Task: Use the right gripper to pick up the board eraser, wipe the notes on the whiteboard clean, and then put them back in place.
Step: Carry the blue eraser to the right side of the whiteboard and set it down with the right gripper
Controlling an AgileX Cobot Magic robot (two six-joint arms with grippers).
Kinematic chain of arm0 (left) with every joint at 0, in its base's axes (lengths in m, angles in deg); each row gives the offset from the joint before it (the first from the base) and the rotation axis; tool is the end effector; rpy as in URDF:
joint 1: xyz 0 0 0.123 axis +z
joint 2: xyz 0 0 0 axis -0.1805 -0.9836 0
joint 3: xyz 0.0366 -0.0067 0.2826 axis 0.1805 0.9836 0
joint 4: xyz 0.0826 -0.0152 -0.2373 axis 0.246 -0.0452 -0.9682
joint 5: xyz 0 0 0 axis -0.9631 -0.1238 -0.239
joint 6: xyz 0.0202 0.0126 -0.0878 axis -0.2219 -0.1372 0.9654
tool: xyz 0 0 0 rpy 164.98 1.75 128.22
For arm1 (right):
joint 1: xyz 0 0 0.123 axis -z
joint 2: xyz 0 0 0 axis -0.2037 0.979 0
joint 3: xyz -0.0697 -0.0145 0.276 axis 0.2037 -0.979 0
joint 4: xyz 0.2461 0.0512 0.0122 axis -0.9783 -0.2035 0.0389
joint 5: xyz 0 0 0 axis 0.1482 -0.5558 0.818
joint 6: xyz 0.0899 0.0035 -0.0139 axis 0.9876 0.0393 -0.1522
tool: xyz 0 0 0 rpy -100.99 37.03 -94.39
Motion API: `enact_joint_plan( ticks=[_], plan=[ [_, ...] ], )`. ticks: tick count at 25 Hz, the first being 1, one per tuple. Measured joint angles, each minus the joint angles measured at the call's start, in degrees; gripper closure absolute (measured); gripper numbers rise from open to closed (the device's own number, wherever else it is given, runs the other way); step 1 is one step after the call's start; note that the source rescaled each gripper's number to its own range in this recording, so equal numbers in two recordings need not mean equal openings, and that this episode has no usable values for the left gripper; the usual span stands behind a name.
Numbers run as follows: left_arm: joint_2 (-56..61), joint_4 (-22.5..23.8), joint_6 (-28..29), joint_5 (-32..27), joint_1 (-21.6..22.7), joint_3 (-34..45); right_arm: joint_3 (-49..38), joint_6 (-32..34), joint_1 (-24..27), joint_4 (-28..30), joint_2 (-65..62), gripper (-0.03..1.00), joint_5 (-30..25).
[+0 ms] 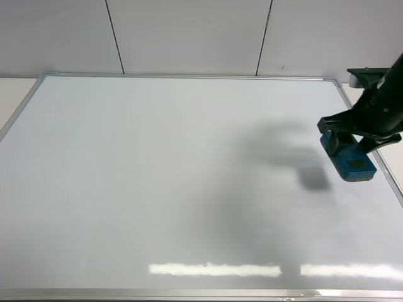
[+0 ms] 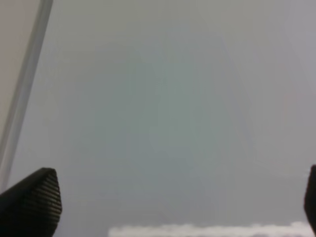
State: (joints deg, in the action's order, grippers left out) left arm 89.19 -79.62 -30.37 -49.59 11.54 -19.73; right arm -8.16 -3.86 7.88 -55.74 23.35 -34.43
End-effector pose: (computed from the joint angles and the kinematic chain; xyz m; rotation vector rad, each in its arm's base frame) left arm -0.0037 -0.0094 0.2800 -0.0159 2.0342 -0.1298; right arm 0.2803 0.0199 0.1941 -0.0991 2.9592 0.0240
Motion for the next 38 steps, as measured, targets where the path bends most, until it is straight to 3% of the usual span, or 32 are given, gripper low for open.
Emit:
enact_joint_plan(
  ticks=[4, 12, 18, 24, 28, 38],
  plan=[
    [0.0, 0.0, 0.0, 0.0, 0.0, 0.0, -0.5, -1.9, 3.4, 0.0, -0.5, 0.96, 2.5],
    [0.0, 0.0, 0.0, 0.0, 0.0, 0.0, -0.7, -6.2, 3.5, -2.6, 0.4, 0.96, 13.2],
    [0.0, 0.0, 0.0, 0.0, 0.0, 0.0, -0.7, -8.7, 3.0, -6.8, 8.0, 0.96, 13.3],
    [0.0, 0.0, 0.0, 0.0, 0.0, 0.0, -0.7, -9.9, -2.3, -7.5, 11.3, 0.96, 17.9],
    [0.0, 0.0, 0.0, 0.0, 0.0, 0.0, -0.7, -8.0, -3.4, -7.5, 11.6, 0.96, 20.4],
    [0.0, 0.0, 0.0, 0.0, 0.0, 0.0, -0.7, -4.0, -3.4, -6.4, 11.6, 0.96, 20.4]
  ],
)
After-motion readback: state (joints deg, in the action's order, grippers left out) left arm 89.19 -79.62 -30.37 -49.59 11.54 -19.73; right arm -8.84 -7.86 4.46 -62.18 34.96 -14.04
